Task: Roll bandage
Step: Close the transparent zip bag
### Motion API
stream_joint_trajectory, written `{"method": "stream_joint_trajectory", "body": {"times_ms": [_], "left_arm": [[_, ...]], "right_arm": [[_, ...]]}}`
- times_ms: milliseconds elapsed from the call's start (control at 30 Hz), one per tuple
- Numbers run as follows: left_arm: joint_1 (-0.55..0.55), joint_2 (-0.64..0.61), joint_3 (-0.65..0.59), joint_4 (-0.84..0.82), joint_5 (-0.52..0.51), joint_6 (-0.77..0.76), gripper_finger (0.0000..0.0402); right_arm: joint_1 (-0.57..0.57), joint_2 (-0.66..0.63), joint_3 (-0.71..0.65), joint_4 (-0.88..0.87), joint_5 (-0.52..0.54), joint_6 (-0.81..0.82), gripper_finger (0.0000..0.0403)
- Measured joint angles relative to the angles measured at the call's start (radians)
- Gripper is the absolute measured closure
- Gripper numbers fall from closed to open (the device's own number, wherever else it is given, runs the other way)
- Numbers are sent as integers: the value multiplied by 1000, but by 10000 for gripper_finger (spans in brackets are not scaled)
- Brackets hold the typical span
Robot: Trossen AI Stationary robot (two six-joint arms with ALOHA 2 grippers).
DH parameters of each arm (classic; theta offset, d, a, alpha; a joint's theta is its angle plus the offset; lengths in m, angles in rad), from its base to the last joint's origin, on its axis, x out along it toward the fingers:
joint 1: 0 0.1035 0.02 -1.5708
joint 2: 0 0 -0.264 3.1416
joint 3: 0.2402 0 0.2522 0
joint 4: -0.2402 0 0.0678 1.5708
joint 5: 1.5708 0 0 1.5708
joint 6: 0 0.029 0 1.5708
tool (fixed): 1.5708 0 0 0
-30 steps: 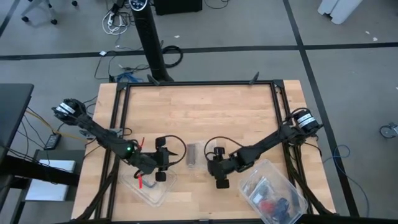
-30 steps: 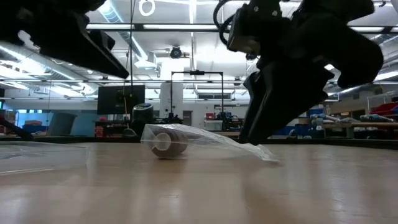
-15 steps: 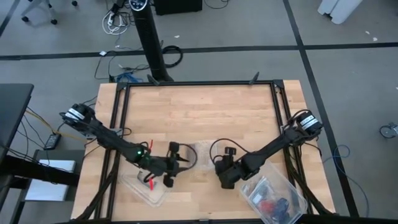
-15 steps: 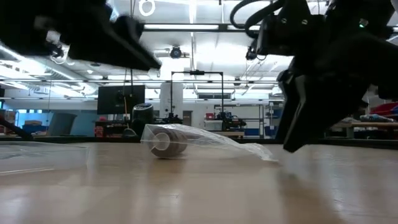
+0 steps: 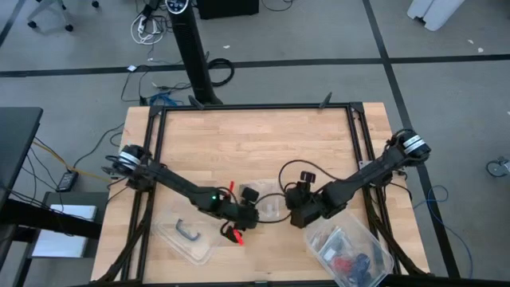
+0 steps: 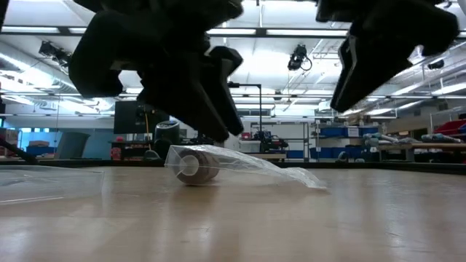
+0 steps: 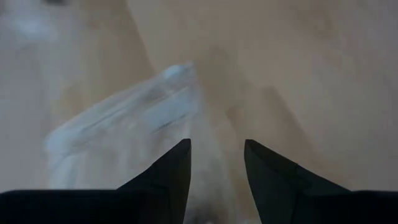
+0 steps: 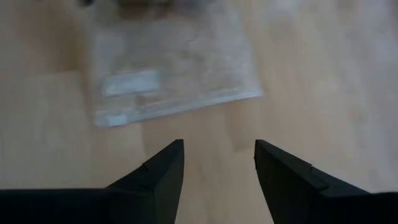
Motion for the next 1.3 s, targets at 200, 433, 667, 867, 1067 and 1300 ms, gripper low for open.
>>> {"method": "stream_joint_trajectory", "body": {"times_ms": [200, 433, 667, 867, 1067, 1300], "left_arm": [[-9, 87, 81, 0, 19, 26, 249], [-4, 204, 171, -3, -63, 60, 249], [0, 252, 216, -7, -215, 57, 249], [24, 254, 216, -35, -217, 32, 261], [56, 258, 216, -63, -161, -21, 306], [74, 245, 213, -122, -211, -27, 394]], "right_arm": [[-2, -86, 1, -163, 90, 58, 211], [-28, -153, 0, -238, 146, 93, 210], [-32, -157, 0, -238, 158, 70, 213], [-32, -151, -1, -242, 158, 55, 215], [-32, -150, -1, -239, 158, 55, 216], [-24, -150, -1, -226, 159, 55, 230]]}}
